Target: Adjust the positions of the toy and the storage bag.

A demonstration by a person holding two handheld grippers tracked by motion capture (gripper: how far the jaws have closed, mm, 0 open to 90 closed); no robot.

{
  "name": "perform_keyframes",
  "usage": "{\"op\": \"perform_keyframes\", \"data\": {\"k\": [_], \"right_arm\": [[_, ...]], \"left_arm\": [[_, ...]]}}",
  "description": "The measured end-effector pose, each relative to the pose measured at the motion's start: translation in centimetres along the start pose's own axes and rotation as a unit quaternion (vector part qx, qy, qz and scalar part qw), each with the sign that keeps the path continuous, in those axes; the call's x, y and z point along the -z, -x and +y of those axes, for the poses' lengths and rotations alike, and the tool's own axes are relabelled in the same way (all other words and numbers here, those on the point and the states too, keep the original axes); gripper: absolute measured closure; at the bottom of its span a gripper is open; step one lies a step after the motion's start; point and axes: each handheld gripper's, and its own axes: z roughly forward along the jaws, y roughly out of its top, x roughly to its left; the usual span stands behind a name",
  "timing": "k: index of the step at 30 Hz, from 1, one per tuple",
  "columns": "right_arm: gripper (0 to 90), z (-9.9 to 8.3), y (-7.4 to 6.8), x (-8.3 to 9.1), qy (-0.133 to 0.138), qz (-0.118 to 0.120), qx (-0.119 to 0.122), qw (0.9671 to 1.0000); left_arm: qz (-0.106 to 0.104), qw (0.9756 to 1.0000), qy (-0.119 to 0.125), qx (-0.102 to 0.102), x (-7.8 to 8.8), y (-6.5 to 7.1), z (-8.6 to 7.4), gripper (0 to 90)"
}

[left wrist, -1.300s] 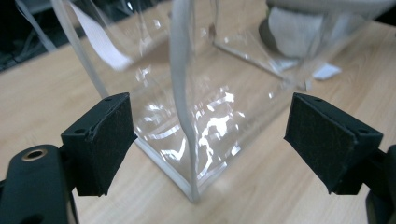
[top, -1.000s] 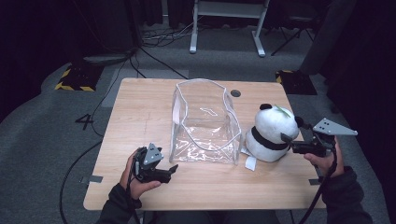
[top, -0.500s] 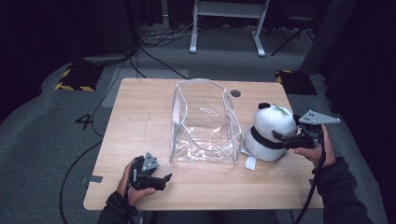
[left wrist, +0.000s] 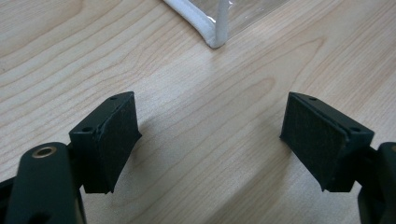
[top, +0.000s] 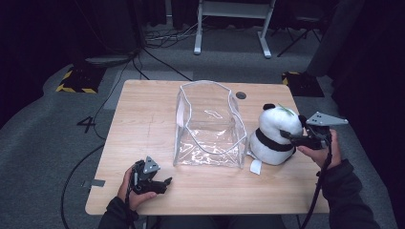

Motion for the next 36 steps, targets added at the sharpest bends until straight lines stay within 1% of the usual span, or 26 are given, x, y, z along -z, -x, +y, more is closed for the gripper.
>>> {"op": "perform_keyframes", "data": {"k": [3,4,7,8,9,10,13,14,19,26,33,36], "right_arm": [[40.4,-0.1,0.0,0.1,0.006,0.000,-0.001,1.0000],[42.2,-0.3,0.0,0.1,0.014,-0.001,0.000,0.9999],[43.5,-0.5,0.0,0.3,0.020,-0.004,-0.001,0.9998],[44.8,-0.7,-0.1,0.4,0.027,-0.003,-0.002,0.9996],[44.8,-0.7,-0.1,0.4,0.027,-0.003,-0.002,0.9996],[46.0,-0.8,-0.1,0.5,0.034,-0.005,-0.005,0.9994],[47.1,-1.0,0.0,0.7,0.041,-0.005,-0.008,0.9991],[47.9,-1.2,0.0,0.8,0.047,-0.003,-0.013,0.9988],[48.6,-1.4,0.0,1.1,0.058,-0.001,-0.018,0.9982],[49.8,-0.9,-0.2,2.1,0.077,-0.007,-0.016,0.9968],[49.8,0.0,-0.7,3.2,0.091,-0.009,-0.004,0.9958],[49.8,0.2,-0.6,3.6,0.098,-0.011,-0.006,0.9951]], "left_arm": [[-0.001,1.0000,0.004,-0.002,-0.1,0.0,-0.1,17.9],[-0.002,1.0000,0.004,-0.006,0.0,-0.1,-0.1,18.0],[-0.004,0.9999,0.004,-0.009,0.0,-0.1,-0.1,18.0],[-0.002,1.0000,0.004,-0.007,0.0,-0.1,-0.1,17.9],[-0.002,1.0000,0.004,-0.007,0.0,-0.1,-0.1,17.8],[0.002,1.0000,0.004,-0.001,-0.1,0.0,-0.1,17.4],[0.004,1.0000,0.004,0.002,-0.1,0.1,-0.1,17.2],[0.004,1.0000,0.005,0.002,-0.1,0.1,-0.1,17.2],[0.004,1.0000,0.005,0.002,-0.1,0.1,-0.1,17.2],[0.004,1.0000,0.005,0.002,-0.1,0.1,-0.1,17.2],[0.004,1.0000,0.005,0.003,-0.1,0.1,-0.1,17.2],[0.004,1.0000,0.005,0.003,-0.1,0.1,-0.1,17.3]]}}
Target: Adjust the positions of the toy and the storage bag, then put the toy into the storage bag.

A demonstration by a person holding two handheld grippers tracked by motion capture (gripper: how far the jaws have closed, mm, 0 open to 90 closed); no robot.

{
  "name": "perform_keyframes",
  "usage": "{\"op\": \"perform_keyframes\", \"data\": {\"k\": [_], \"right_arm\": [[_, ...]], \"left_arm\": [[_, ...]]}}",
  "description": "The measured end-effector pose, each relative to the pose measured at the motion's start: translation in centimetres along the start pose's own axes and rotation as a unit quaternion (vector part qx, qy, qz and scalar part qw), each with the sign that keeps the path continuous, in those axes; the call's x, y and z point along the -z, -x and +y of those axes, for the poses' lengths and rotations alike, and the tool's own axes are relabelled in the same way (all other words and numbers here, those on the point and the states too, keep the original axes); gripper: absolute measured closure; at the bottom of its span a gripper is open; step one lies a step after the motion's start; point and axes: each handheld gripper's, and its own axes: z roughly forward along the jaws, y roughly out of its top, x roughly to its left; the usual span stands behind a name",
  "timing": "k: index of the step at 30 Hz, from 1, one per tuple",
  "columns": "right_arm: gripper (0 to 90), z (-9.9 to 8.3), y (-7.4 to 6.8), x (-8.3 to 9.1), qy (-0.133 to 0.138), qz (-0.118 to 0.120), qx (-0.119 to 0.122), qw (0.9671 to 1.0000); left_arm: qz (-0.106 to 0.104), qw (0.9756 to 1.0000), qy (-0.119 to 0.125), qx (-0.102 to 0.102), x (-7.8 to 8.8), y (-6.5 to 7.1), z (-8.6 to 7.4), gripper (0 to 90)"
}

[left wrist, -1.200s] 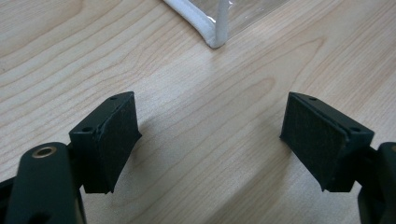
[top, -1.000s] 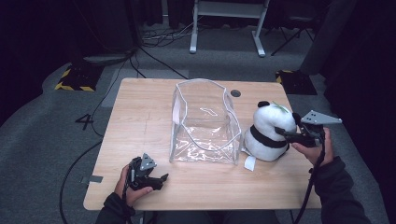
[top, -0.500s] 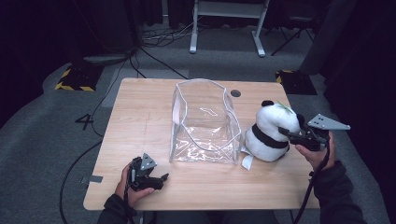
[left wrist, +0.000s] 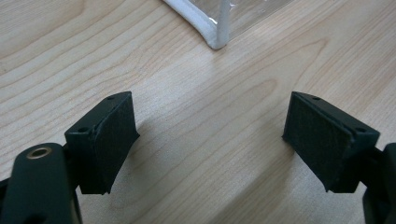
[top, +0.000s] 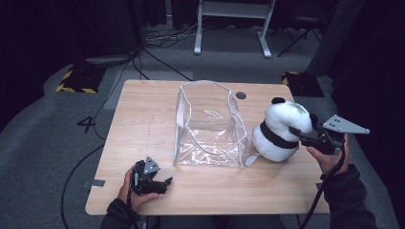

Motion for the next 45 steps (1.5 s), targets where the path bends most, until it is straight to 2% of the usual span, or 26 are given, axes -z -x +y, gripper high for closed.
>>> {"op": "perform_keyframes", "data": {"k": [5,25,35,45], "right_arm": [[49.7,0.5,0.2,0.1,0.002,-0.006,0.006,1.0000],[49.6,4.6,0.4,1.2,0.044,-0.020,0.013,0.9988],[49.5,7.4,0.2,2.4,0.073,-0.025,0.020,0.9968],[49.4,10.1,-0.5,3.2,0.091,-0.026,0.033,0.9949]], "left_arm": [[0.000,1.0000,-0.001,-0.001,0.0,0.0,0.0,17.2],[0.003,1.0000,-0.001,-0.001,0.1,0.0,0.0,17.3],[0.003,1.0000,-0.001,-0.001,0.1,0.0,0.0,17.3],[0.003,1.0000,-0.001,-0.001,0.1,0.0,0.0,17.3]]}}
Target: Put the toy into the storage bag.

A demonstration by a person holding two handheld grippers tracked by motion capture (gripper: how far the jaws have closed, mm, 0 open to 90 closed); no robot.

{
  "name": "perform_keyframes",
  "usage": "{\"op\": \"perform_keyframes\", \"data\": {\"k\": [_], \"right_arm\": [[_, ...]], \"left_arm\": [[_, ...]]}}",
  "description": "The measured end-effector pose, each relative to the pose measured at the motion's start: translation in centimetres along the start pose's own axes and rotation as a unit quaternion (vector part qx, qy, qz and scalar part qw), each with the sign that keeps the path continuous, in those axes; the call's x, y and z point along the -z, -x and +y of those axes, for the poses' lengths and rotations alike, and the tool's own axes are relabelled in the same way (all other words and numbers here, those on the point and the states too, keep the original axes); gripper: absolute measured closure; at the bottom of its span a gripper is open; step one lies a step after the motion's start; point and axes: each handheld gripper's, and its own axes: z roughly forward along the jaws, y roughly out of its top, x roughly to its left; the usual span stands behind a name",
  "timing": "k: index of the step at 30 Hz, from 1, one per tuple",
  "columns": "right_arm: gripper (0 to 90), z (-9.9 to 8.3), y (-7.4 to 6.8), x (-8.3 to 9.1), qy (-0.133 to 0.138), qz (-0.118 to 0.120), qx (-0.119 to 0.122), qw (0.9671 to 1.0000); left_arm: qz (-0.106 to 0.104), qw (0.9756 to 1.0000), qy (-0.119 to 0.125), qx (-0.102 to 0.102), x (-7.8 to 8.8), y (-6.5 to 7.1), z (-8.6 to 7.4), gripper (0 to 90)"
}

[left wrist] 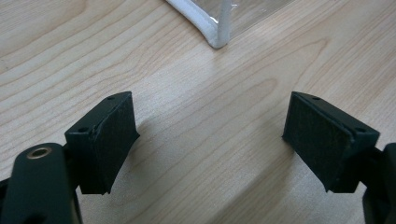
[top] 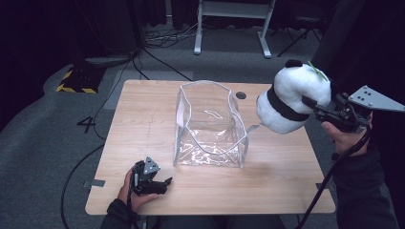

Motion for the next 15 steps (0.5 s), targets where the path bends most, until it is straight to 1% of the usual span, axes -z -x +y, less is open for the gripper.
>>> {"op": "perform_keyframes", "data": {"k": [3,15], "right_arm": [[49.4,0.8,-0.2,0.0,0.004,0.000,0.007,1.0000],[49.4,3.0,-0.7,0.1,0.028,0.004,0.012,0.9995]], "left_arm": [[0.000,1.0000,0.000,0.000,0.0,0.0,0.0,17.3],[0.000,1.0000,0.000,0.000,0.0,0.0,0.0,17.3]]}}
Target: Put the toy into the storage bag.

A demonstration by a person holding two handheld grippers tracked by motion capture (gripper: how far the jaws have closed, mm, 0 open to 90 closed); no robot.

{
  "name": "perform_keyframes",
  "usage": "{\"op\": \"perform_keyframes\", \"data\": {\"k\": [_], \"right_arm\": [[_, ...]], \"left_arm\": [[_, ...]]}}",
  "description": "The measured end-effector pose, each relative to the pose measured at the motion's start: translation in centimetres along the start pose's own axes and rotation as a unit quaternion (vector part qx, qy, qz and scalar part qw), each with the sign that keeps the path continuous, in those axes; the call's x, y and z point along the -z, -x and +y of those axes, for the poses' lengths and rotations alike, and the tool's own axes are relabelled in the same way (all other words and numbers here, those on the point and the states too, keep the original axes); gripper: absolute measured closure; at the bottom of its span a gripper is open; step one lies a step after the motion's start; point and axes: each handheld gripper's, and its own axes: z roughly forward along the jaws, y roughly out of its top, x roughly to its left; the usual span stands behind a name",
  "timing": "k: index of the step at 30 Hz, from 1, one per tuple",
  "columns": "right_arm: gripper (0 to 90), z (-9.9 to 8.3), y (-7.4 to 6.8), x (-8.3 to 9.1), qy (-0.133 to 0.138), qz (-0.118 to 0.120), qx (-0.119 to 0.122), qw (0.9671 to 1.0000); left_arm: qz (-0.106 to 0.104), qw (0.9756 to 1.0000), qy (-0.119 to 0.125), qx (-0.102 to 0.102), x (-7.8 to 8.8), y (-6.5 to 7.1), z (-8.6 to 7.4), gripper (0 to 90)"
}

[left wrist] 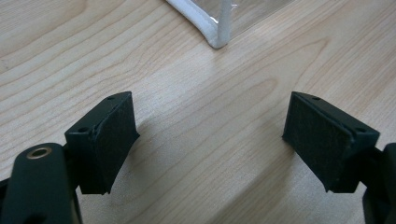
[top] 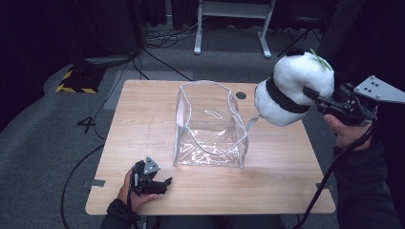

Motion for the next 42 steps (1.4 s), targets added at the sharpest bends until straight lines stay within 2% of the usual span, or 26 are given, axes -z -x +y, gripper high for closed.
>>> {"op": "perform_keyframes", "data": {"k": [6,18,30,42], "right_arm": [[49.4,1.2,-0.3,0.0,0.014,0.007,0.000,0.9999],[49.4,3.1,-2.1,-1.1,0.028,0.028,0.013,0.9992],[49.3,4.3,-4.4,-2.5,0.036,0.057,0.021,0.9975],[49.2,5.4,-7.5,-3.8,0.039,0.085,0.035,0.9950]], "left_arm": [[0.000,1.0000,0.000,0.000,0.0,0.0,0.0,17.3],[0.000,1.0000,0.000,0.000,0.0,0.0,0.0,17.3],[0.000,1.0000,0.000,0.000,0.0,0.0,0.0,17.3],[0.000,1.0000,0.000,-0.001,0.0,0.0,0.0,17.3]]}}
